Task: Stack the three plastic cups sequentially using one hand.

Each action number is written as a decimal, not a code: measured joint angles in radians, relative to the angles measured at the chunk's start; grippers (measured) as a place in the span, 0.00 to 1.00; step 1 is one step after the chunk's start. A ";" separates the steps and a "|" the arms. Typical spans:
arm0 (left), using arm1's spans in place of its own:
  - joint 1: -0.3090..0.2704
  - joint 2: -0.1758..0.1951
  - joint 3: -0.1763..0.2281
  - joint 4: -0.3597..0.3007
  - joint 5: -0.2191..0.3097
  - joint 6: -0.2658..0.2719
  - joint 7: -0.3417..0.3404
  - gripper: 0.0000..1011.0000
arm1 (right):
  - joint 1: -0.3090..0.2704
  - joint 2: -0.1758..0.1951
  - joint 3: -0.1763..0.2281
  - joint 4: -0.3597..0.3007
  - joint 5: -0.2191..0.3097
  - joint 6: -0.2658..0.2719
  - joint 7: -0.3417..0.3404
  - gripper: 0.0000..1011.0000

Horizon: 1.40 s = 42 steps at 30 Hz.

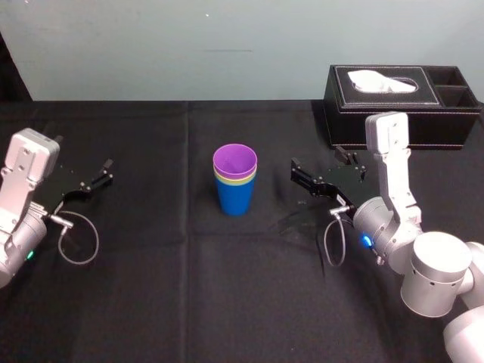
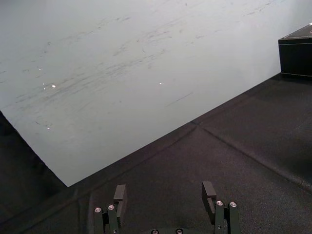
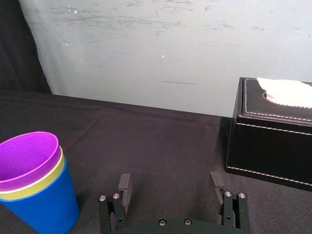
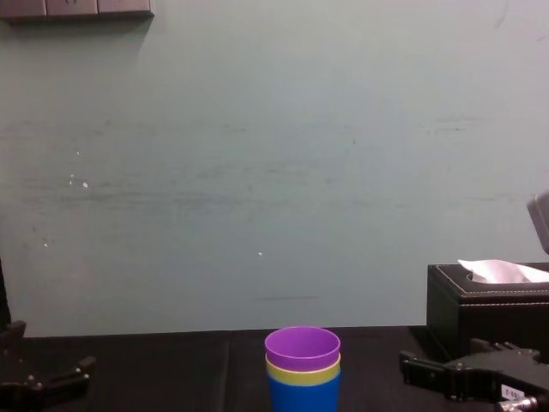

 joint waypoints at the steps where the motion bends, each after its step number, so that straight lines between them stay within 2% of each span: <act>1: 0.000 0.000 0.000 0.000 0.000 0.000 0.000 1.00 | 0.000 0.000 0.000 0.000 0.000 0.000 0.000 0.99; 42: 0.000 0.000 0.000 0.000 0.000 0.000 0.000 1.00 | 0.000 0.000 0.000 -0.001 -0.001 0.000 -0.002 0.99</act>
